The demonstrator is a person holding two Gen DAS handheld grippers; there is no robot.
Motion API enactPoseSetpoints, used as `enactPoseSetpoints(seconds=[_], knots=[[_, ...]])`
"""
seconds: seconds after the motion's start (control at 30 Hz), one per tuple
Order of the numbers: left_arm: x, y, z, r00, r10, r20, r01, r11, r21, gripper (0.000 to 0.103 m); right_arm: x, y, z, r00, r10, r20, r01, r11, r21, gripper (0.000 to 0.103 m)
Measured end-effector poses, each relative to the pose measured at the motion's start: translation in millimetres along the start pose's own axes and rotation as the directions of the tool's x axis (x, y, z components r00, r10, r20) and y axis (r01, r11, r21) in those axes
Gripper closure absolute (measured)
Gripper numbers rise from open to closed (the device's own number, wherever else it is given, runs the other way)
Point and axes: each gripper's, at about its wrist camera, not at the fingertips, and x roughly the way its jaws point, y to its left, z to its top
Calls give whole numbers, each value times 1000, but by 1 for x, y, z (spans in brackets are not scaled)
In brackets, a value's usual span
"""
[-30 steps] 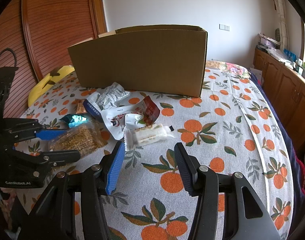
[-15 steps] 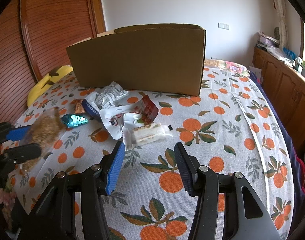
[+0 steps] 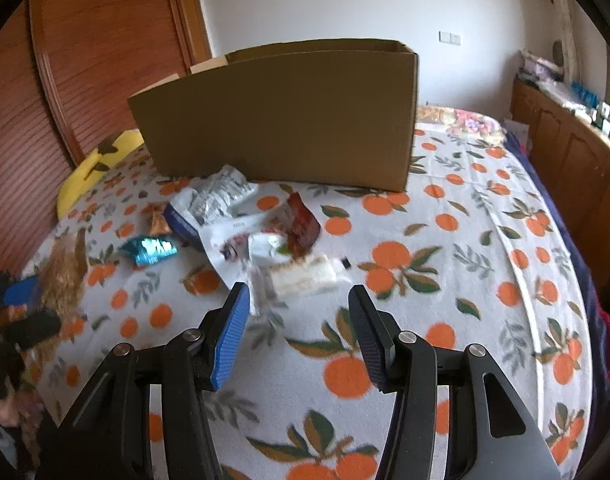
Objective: Organize snacks
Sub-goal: 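Lower the left gripper onto the clear grain-bar packet and close it, then grasp the small white packet with the right gripper while the left holds the grain bar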
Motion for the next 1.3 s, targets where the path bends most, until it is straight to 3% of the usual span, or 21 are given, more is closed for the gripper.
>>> enactPoseSetpoints(seconds=[0.2, 0.3, 0.53, 0.73, 0.87, 1.0, 1.07, 1.3], knots=[[-6, 4, -2, 1000, 11, 11, -11, 1000, -5, 60, 18, 2, 19, 997, -54, -60, 55, 999, 1, 47], [-6, 4, -3, 1000, 5, 14, -5, 1000, -16, 60, 27, 0, 18, 993, -68, -91, 70, 997, 21, 40], [-8, 1, -4, 1000, 4, 14, -4, 1000, -4, 60, 35, 3, 15, 988, -96, -120, 97, 995, 3, 37], [-10, 0, -4, 1000, 0, 20, 0, 1000, -8, 60, 20, -5, 6, 984, -106, -145, 107, 994, -2, 41], [-8, -3, -5, 1000, -5, 19, 5, 1000, -6, 60, 9, -13, 9, 993, -47, -109, 53, 997, 57, 41], [-9, -4, -5, 1000, -4, 16, 4, 1000, -2, 60, 19, -14, 16, 994, 17, -111, -4, 994, 113, 55], [-10, -3, -5, 1000, -3, 17, 3, 1000, -3, 60, 28, -13, 19, 993, 3, -118, 11, 992, 122, 59], [-8, -2, -6, 1000, -5, 11, 5, 1000, -10, 60, 40, -15, 30, 994, -37, -105, 52, 988, 148, 56]])
